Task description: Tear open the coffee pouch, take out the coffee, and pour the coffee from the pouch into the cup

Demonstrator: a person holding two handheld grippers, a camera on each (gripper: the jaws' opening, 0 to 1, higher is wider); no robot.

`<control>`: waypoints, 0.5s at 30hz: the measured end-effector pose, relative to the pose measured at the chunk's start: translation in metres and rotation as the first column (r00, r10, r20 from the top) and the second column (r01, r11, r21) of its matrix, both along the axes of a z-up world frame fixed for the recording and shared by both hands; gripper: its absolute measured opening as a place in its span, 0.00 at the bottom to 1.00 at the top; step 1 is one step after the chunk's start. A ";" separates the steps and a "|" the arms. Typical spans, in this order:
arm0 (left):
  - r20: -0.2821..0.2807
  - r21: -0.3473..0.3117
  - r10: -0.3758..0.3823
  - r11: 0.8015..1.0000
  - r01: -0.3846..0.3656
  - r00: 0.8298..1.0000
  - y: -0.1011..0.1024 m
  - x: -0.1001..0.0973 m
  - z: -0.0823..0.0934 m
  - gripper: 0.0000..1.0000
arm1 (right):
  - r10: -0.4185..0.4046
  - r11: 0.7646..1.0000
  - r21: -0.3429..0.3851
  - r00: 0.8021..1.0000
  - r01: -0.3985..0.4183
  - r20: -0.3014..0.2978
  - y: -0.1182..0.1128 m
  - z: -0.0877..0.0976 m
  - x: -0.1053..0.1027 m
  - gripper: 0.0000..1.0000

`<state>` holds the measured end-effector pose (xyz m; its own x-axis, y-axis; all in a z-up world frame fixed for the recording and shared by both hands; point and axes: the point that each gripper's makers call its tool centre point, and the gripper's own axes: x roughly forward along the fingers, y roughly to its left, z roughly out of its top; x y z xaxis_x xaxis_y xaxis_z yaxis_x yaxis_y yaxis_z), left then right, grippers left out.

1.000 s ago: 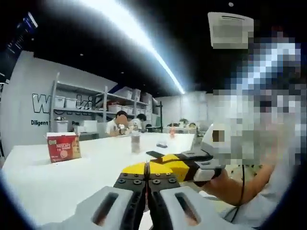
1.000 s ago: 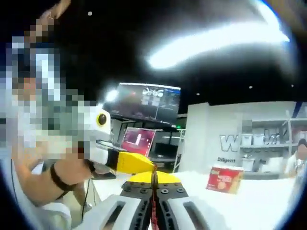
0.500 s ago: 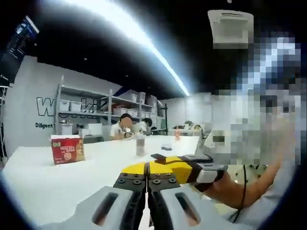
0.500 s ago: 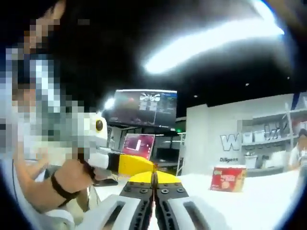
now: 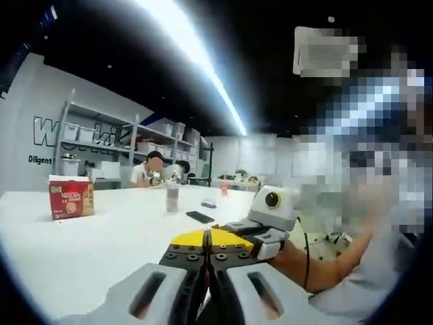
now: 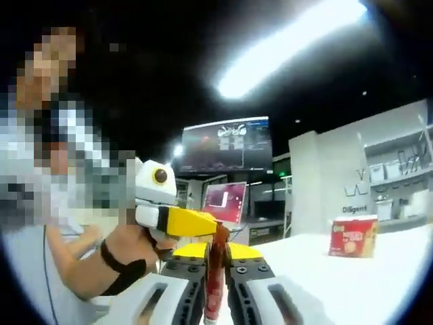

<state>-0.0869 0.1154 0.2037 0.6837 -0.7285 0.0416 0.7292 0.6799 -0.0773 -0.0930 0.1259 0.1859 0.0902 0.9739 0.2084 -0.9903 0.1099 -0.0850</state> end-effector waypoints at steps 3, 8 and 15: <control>-0.001 0.000 -0.005 1.000 0.005 1.000 -0.001 -0.001 0.000 0.01 | 0.011 1.000 -0.008 1.000 -0.011 -0.002 0.001 -0.002 -0.004 0.04; 0.006 0.006 0.011 1.000 -0.011 1.000 0.000 0.001 -0.001 0.01 | -0.001 1.000 -0.029 1.000 0.001 -0.009 0.002 -0.002 -0.004 0.02; 0.102 0.105 0.176 0.977 -0.187 0.979 0.006 0.013 -0.004 0.01 | -0.125 0.991 -0.051 0.992 0.124 -0.021 0.005 -0.004 0.005 0.00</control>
